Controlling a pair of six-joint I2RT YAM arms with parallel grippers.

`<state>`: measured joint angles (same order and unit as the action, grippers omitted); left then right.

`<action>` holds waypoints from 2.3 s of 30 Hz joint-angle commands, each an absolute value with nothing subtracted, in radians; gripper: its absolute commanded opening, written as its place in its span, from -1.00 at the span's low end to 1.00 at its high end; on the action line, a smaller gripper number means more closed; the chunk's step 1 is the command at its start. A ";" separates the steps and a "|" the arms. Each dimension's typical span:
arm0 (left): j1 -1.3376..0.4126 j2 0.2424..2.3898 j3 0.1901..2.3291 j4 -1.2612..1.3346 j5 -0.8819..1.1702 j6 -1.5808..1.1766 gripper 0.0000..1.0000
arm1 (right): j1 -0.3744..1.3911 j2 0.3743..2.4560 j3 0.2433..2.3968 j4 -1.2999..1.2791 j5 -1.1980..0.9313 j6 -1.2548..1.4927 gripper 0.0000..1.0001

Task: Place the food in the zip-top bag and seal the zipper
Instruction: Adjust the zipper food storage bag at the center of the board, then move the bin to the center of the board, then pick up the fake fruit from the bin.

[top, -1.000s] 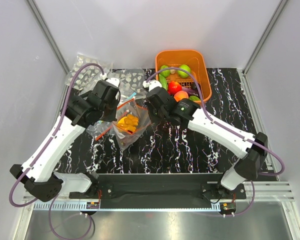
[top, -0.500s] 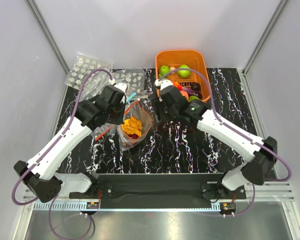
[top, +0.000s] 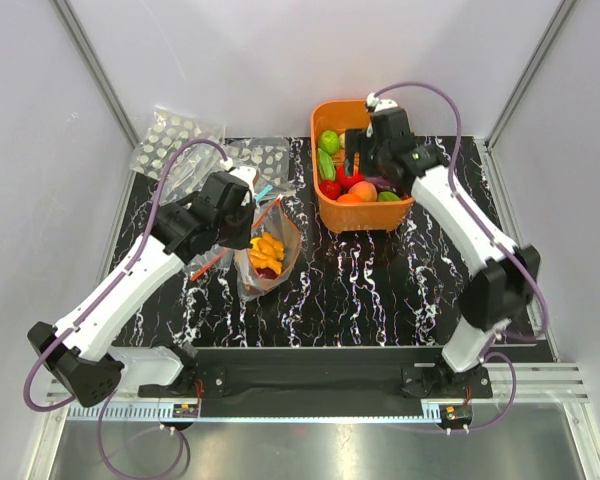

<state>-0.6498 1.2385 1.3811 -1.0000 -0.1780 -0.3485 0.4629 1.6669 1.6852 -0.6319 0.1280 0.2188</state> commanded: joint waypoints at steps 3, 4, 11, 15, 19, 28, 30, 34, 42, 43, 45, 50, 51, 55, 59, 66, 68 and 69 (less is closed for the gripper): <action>-0.647 1.200 1.368 -0.943 -0.143 -0.351 -1.00 | 0.391 1.893 1.891 -0.747 0.152 0.173 0.51; -0.647 1.197 1.365 -0.942 -0.141 -0.350 -1.00 | 0.390 1.913 1.904 -0.765 0.166 0.167 0.41; -0.644 1.192 1.353 -0.934 -0.138 -0.334 -1.00 | 0.390 1.885 1.792 -0.792 0.124 0.173 0.08; -0.646 1.189 1.348 -0.934 -0.141 -0.327 -1.00 | 0.393 1.795 1.698 -0.845 0.077 0.158 0.04; -0.644 1.180 1.335 -0.927 -0.143 -0.321 -1.00 | 0.393 1.709 1.622 -0.894 0.019 0.156 -0.05; -0.643 1.181 1.330 -0.919 -0.124 -0.311 -1.00 | 0.454 1.557 1.526 -1.011 0.002 0.181 -0.12; -0.644 1.180 1.333 -0.922 -0.127 -0.308 -1.00 | 0.504 1.539 1.494 -1.026 0.006 0.192 -0.11; -0.643 1.174 1.338 -0.931 -0.133 -0.302 -1.00 | 0.555 1.526 1.453 -1.060 0.038 0.224 -0.10; -0.643 1.169 1.365 -0.953 -0.141 -0.296 -1.00 | 0.557 1.471 1.589 -0.962 0.072 0.198 -0.03; -0.644 1.169 1.365 -0.954 -0.141 -0.296 -1.00 | 0.552 1.483 1.613 -0.956 0.078 0.189 -0.01; -0.643 1.169 1.362 -0.950 -0.141 -0.298 -1.00 | 0.540 1.540 1.696 -0.945 0.081 0.170 0.00; -0.641 1.172 1.344 -0.943 -0.132 -0.305 -1.00 | 0.474 1.692 1.864 -0.936 0.080 0.141 0.64; -0.643 1.173 1.341 -0.939 -0.129 -0.305 -1.00 | 0.463 1.736 1.906 -0.928 0.081 0.140 0.79; -0.643 1.173 1.330 -0.930 -0.127 -0.307 -1.00 | 0.420 1.857 2.031 -0.897 0.106 0.133 0.99; -0.643 1.175 1.331 -0.919 -0.126 -0.307 -1.00 | 0.374 2.001 2.161 -0.836 0.124 0.152 0.99; -0.643 1.184 1.325 -0.913 -0.112 -0.307 -1.00 | 0.315 2.200 2.292 -0.726 0.170 0.195 1.00; -0.643 1.184 1.322 -0.905 -0.101 -0.310 -1.00 | 0.304 2.265 2.337 -0.703 0.166 0.190 0.99; -0.643 1.184 1.319 -0.904 -0.094 -0.313 -1.00 | 0.301 2.288 2.358 -0.703 0.173 0.195 0.99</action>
